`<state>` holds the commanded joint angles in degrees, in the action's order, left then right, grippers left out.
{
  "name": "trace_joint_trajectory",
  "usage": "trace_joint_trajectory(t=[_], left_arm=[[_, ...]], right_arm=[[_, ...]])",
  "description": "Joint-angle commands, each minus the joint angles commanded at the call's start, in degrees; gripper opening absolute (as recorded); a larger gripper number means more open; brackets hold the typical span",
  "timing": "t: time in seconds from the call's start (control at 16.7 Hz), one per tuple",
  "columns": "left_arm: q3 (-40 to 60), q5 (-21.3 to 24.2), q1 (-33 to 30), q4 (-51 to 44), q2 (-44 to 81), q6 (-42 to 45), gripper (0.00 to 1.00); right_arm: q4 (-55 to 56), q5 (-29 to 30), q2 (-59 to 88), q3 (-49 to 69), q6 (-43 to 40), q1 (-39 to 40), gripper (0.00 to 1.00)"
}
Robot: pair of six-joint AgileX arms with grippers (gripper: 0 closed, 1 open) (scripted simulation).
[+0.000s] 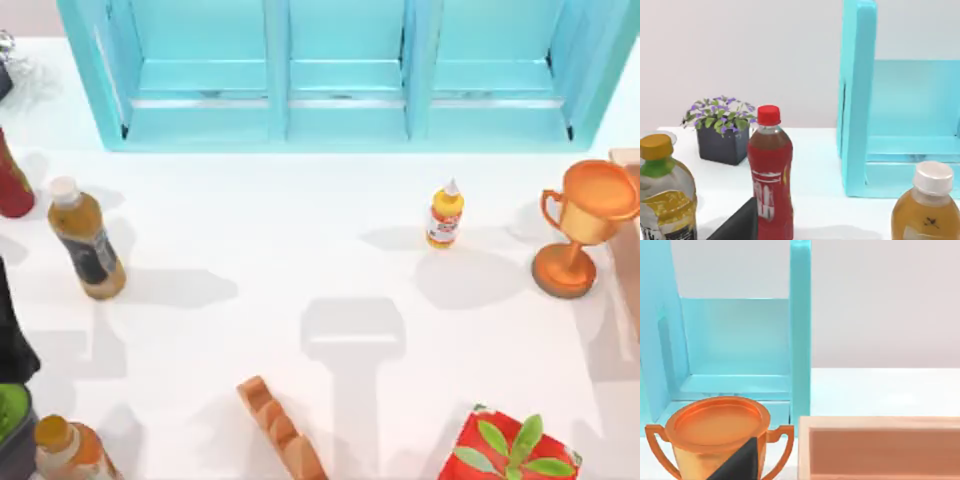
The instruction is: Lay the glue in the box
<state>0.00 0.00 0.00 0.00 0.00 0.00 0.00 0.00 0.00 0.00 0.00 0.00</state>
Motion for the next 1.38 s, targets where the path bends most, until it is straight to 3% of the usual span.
trace_joint_trajectory(t=[0.24, 0.54, 1.02, 1.38], left_arm=[[0.00, 0.00, 0.00, 0.00, 0.00, 0.00, 1.00], [0.00, 0.00, 0.00, 0.00, 0.00, 0.00, 1.00], [0.00, 0.00, 0.00, 0.00, 0.00, 0.00, 1.00], [0.00, 0.00, 0.00, 0.00, 0.00, 0.00, 1.00]], right_arm=[[0.26, 1.63, 1.76, 1.18, 0.61, 1.75, 1.00], [3.56, 11.19, 16.36, 9.81, 4.89, 14.45, 1.00], [18.07, 27.44, 63.36, 27.18, 14.67, 39.96, 1.00], [32.46, 37.06, 96.28, 33.30, 20.82, 47.37, 1.00]])
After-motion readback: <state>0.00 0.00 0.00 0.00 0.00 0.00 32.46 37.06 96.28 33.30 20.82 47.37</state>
